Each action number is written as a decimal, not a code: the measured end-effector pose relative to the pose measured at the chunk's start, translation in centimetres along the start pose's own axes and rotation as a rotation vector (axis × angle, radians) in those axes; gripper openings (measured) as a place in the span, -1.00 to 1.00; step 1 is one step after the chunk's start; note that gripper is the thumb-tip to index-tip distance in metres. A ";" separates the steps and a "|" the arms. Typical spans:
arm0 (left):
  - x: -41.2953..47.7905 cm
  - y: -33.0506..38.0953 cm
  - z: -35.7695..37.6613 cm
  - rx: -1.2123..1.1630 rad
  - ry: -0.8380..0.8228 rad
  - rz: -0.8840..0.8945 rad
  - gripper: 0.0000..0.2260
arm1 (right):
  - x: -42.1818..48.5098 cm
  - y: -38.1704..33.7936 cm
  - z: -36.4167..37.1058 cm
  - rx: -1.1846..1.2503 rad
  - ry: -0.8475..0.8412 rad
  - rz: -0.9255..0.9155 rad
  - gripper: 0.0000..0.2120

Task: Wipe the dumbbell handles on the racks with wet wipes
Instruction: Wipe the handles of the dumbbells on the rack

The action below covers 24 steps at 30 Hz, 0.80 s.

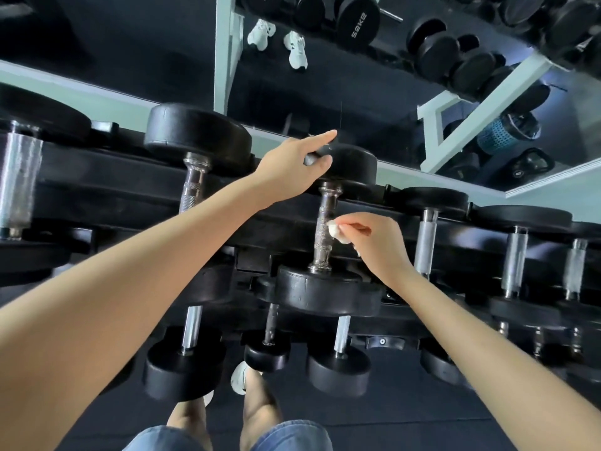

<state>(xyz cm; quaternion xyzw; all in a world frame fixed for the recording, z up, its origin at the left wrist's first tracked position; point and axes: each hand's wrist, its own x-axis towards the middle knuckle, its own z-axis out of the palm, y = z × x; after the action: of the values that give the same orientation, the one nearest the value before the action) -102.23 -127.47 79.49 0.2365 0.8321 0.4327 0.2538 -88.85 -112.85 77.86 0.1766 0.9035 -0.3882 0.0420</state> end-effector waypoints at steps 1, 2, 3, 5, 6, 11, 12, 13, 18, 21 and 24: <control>0.2 0.0 0.1 0.020 0.010 -0.012 -0.58 | 0.4 0.2 0.1 -0.061 0.031 -0.020 -0.84; 0.3 0.0 0.1 0.044 0.018 -0.021 -0.57 | 0.9 0.5 0.4 -0.138 0.055 -0.041 -0.86; 0.4 0.0 0.3 0.063 0.023 -0.021 -0.57 | 1.3 0.7 0.7 -0.231 0.090 -0.080 -0.90; 0.5 0.0 0.5 0.091 0.028 -0.010 -0.56 | 1.7 1.3 1.5 -0.410 0.163 -0.188 -0.91; 0.4 -0.1 0.5 0.101 0.028 -0.007 -0.56 | 1.8 1.7 1.9 -0.425 0.176 -0.213 -0.89; 0.3 0.0 0.3 0.134 0.047 -0.019 -0.54 | 0.3 2.1 3.0 -0.214 0.029 -0.117 -0.87; 0.3 0.2 0.3 0.140 0.053 -0.022 -0.54 | -0.2 2.2 3.2 -0.226 -0.007 -0.142 -0.88; 0.4 0.3 0.3 0.145 0.055 -0.023 -0.54 | -0.7 2.3 3.1 -0.226 -0.049 -0.155 -0.89; 0.5 0.7 0.7 0.179 0.056 -0.042 -0.52 | 1.5 0.8 2.3 -0.237 -0.080 -0.096 -0.86; 0.6 0.8 0.8 0.177 0.051 -0.063 -0.51 | 3.0 0.4 2.6 -0.214 0.045 -0.053 -0.86; 0.5 0.8 0.7 0.196 0.050 -0.058 -0.50 | 2.4 1.4 3.1 -0.265 0.080 -0.104 -0.82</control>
<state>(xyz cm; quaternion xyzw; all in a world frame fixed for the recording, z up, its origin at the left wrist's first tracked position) -102.05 -126.30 79.73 0.2250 0.8832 0.3473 0.2209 -90.74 -113.50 74.19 0.1377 0.9558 -0.2596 0.0089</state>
